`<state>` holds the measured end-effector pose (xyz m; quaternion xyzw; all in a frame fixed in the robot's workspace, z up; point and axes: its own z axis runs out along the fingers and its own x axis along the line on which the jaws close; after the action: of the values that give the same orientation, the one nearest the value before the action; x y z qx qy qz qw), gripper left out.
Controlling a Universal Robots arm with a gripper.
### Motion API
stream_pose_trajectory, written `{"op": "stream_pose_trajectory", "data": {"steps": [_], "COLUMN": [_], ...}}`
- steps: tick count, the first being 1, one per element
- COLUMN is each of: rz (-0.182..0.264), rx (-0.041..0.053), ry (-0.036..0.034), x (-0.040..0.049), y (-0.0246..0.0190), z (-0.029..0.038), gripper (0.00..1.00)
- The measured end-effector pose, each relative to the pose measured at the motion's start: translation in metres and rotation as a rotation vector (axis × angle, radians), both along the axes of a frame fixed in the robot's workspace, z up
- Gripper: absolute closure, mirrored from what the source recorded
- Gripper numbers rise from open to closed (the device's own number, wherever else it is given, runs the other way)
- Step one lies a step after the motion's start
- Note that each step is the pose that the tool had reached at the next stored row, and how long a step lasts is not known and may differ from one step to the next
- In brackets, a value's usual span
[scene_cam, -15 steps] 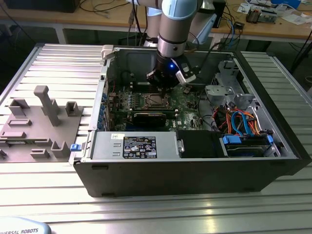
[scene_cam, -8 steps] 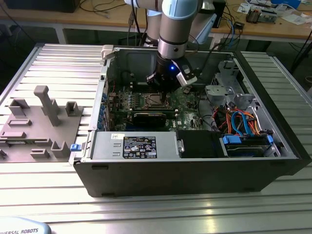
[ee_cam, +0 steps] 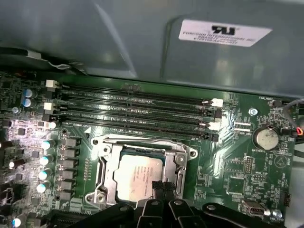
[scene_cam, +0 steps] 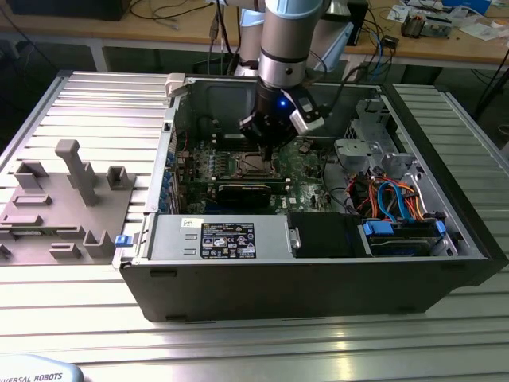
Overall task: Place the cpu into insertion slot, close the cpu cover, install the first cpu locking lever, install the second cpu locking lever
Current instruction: 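Install the first cpu locking lever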
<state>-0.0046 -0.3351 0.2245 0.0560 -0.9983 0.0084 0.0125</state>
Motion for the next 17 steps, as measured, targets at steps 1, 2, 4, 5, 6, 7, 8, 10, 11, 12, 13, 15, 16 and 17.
{"op": "stream_pose_trajectory", "data": {"steps": [1,2,4,5,6,7,8,10,11,12,13,15,16,17], "rz": [0.0,0.0,0.0,0.0,0.0,0.0,0.0,0.0,0.0,0.0,0.0,0.0,0.0,0.0], "rx": [-0.0006,-0.0012,-0.0021,-0.0022,-0.002,-0.0018,-0.0018,-0.0021,-0.002,-0.002,-0.0021,-0.0021,-0.0021,-0.0021], "ry": [0.0,0.0,0.0,0.0,-0.0001,-0.0002,-0.0002,0.0,-0.0001,-0.0001,-0.0001,0.0,-0.0001,0.0], "x": [0.0,0.0,0.0,0.0,0.0,0.0,0.0,0.0,0.0,0.0,0.0,0.0,0.0,0.0], "y": [0.0,0.0,0.0,0.0,0.0,0.0,0.0,0.0,0.0,0.0,0.0,0.0,0.0,0.0], "z": [0.0025,0.0058,0.013,0.0144,0.0148,0.0148,0.0148,0.015,0.015,0.015,0.0151,0.0152,0.0152,0.0152], "gripper": [0.89,0.89,0.89,0.89,0.89,0.89,0.89,0.89,0.89,0.89,0.89,0.89,0.89,0.89]}}
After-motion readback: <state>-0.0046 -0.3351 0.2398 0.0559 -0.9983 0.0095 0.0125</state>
